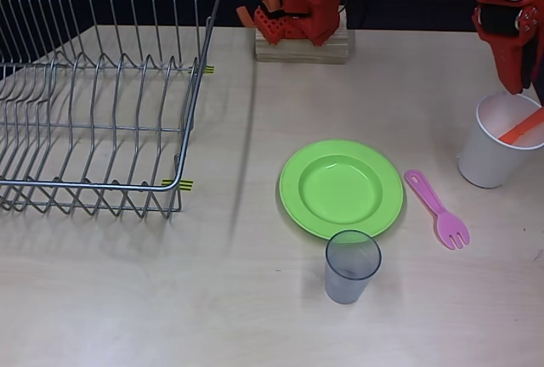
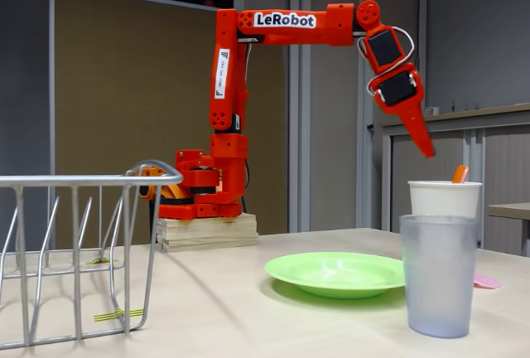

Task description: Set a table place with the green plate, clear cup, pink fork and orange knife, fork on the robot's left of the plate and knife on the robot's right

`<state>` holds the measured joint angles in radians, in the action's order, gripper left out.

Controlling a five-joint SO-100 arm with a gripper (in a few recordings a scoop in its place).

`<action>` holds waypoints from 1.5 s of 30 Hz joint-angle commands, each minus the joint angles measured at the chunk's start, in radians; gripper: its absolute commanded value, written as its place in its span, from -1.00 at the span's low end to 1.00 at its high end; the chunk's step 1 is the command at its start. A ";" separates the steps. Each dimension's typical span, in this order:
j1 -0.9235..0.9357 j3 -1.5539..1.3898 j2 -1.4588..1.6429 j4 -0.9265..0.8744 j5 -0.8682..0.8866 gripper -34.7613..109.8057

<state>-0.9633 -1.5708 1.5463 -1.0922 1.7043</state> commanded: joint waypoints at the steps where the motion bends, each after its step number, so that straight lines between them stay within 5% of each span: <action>1: -0.038 0.046 0.018 0.048 0.003 -0.52; 6: -0.051 0.049 0.023 0.028 0.028 -0.50; 11: -0.074 0.091 -0.029 0.077 0.009 -0.27; 18: -0.127 0.222 -0.201 0.115 0.233 -0.13; 24: -0.150 0.265 -0.268 0.132 0.342 -0.11; 45: -0.117 0.224 -0.308 0.094 0.298 -0.20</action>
<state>-1.0830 -1.3499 1.2180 -0.9741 2.0080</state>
